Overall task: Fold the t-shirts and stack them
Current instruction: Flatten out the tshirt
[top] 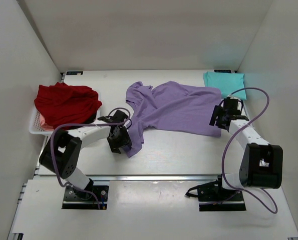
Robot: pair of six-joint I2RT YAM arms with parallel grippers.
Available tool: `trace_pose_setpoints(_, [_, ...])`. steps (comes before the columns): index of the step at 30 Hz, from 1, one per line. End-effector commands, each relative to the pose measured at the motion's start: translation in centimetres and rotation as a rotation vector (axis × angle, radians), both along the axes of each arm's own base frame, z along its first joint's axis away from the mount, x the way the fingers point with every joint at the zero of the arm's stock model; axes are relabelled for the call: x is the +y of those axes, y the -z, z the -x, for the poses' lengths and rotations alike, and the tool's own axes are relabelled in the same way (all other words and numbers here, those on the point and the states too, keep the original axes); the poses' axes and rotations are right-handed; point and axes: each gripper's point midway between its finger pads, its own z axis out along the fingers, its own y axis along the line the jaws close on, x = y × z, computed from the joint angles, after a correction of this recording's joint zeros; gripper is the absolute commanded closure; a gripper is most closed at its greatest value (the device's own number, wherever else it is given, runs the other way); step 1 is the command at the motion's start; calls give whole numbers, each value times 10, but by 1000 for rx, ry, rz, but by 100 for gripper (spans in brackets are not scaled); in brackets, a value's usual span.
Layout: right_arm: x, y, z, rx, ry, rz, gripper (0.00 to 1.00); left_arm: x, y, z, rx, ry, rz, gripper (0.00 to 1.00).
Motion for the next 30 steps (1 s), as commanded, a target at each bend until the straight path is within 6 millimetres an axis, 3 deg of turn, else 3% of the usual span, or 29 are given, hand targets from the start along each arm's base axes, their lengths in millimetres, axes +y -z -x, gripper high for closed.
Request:
trace_pose_setpoints(1, [-14, 2, 4, 2, 62, 16, 28, -6, 7, -19, -60, 46, -60, 34])
trace_pose_setpoints(5, [-15, 12, 13, 41, 78, 14, 27, -9, 18, -17, -42, 60, -89, 47])
trace_pose_setpoints(7, [-19, 21, 20, 77, 107, 2, 23, -11, 23, -14, -26, 82, -100, 63])
trace_pose_setpoints(10, [-23, 32, 25, 117, 137, -18, 18, -16, 28, -12, -14, 114, -94, 100])
trace_pose_setpoints(12, [-23, 33, 19, 122, 152, -37, 1, -14, 27, -15, -23, 121, -87, 100])
trace_pose_setpoints(13, [-24, 39, 18, 144, 166, -50, 0, -13, 25, -14, -21, 124, -89, 100])
trace_pose_setpoints(15, [-23, 41, 6, 166, 151, -66, 1, -8, 21, -12, -22, 116, -89, 100])
trace_pose_setpoints(16, [-19, 51, 8, 213, 136, -67, 6, -5, 18, -14, -32, 110, -89, 100])
trace_pose_setpoints(19, [-5, 51, -15, 264, 86, -109, 17, 4, 12, -12, -44, 99, -88, 100])
trace_pose_setpoints(23, [14, 58, -11, 367, 64, -143, 13, 12, 2, -9, -60, 66, -69, 100])
trace_pose_setpoints(27, [36, 65, 10, 405, 75, -262, 31, 19, -3, -8, -82, 38, -47, 100])
trace_pose_setpoints(29, [47, 67, 15, 395, 46, -318, 70, 24, -2, -3, -76, 29, -52, 100])
trace_pose_setpoints(30, [49, 70, 19, 413, 37, -318, 82, 23, -5, -5, -88, 29, -43, 100])
